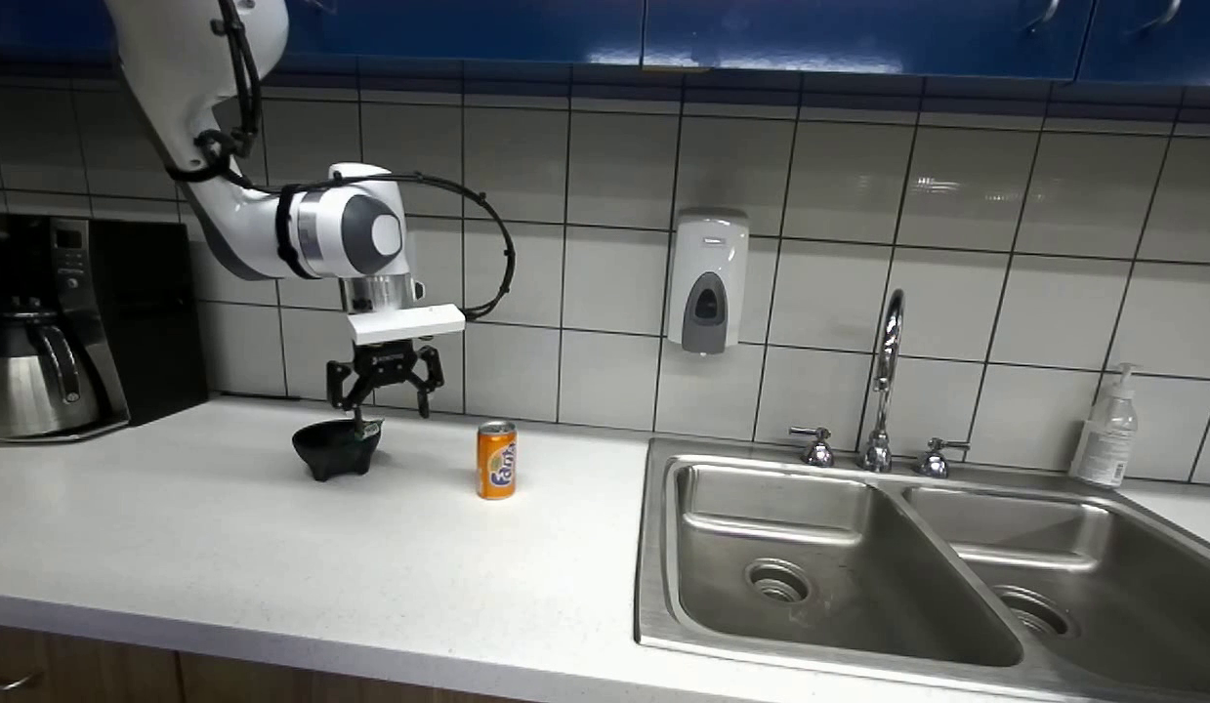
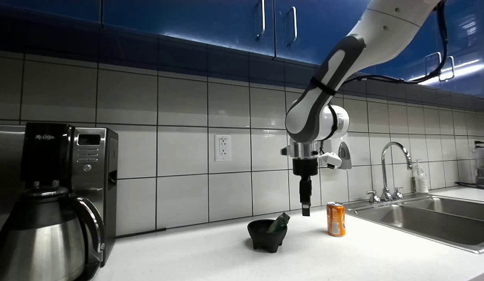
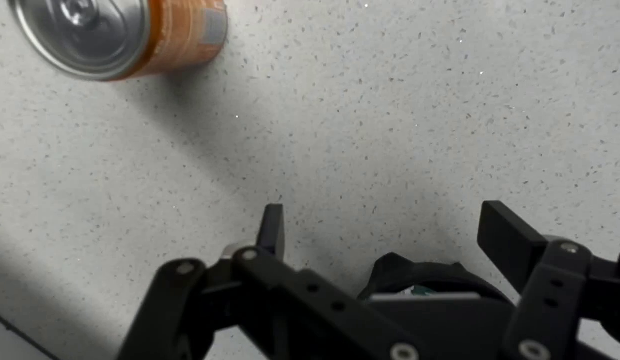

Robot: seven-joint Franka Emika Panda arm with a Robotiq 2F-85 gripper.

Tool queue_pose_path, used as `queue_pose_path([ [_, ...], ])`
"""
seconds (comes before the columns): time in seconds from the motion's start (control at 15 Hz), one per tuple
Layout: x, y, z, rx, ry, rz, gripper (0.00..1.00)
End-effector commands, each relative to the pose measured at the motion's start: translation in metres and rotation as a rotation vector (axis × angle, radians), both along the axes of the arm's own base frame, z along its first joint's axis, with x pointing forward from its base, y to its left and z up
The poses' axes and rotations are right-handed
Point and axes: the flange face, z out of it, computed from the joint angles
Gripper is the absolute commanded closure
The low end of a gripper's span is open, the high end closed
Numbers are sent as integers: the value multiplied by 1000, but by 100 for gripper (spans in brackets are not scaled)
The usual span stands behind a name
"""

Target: Put the green packet in the black bowl.

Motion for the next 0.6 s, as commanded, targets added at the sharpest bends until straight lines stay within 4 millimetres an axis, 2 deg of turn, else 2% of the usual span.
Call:
queue_pose_path([
  [0.0,-32,-19,5,15,-22,-6,0],
  [0.53,-94,-43,1,9,-22,-79,0],
])
